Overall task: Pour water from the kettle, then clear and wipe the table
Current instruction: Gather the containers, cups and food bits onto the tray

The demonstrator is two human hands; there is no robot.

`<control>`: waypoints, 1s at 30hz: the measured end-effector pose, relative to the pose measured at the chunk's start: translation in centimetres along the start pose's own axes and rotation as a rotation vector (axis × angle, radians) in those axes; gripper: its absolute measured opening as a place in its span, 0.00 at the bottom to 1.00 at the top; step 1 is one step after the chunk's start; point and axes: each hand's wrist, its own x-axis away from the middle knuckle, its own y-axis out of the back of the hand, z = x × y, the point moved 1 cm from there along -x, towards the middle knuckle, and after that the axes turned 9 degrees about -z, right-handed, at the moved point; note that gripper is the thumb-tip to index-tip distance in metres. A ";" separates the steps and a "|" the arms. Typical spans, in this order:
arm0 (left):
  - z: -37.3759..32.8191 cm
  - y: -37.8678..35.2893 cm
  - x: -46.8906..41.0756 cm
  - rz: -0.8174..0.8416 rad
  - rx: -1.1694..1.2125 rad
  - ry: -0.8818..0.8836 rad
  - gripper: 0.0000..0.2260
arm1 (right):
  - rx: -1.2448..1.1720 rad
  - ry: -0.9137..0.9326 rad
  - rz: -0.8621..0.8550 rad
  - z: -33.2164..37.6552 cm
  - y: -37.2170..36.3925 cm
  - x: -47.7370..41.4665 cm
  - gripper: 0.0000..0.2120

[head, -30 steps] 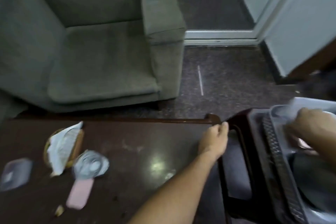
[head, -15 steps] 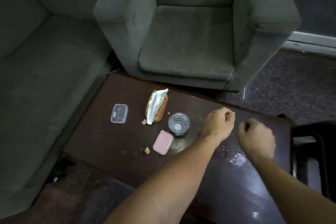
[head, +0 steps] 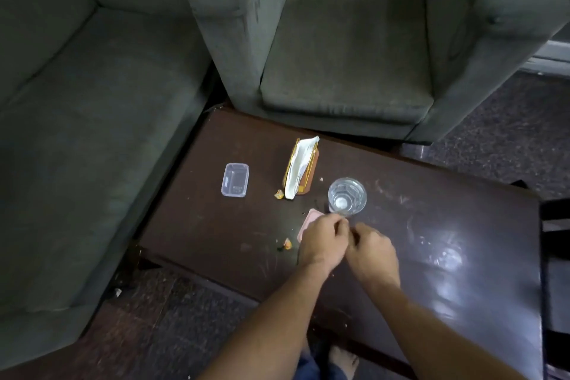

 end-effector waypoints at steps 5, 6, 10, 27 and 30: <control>2.5 2.7 -0.1 -0.124 -0.001 0.027 0.09 | -0.023 0.136 0.025 2.6 -2.3 1.2 0.08; 2.9 3.3 -0.5 -0.162 0.004 0.031 0.09 | -0.039 0.159 0.012 3.4 -2.7 1.2 0.08; 4.4 5.5 -1.8 -0.265 0.028 0.088 0.09 | -0.057 0.195 0.013 6.3 -5.0 0.8 0.09; 13.4 14.1 -10.1 -0.588 -0.049 0.012 0.09 | 0.364 0.045 0.025 13.4 -16.0 -3.9 0.07; 14.3 15.0 -11.9 -0.597 -0.017 0.098 0.12 | 0.390 0.032 -0.002 13.8 -16.9 -4.0 0.08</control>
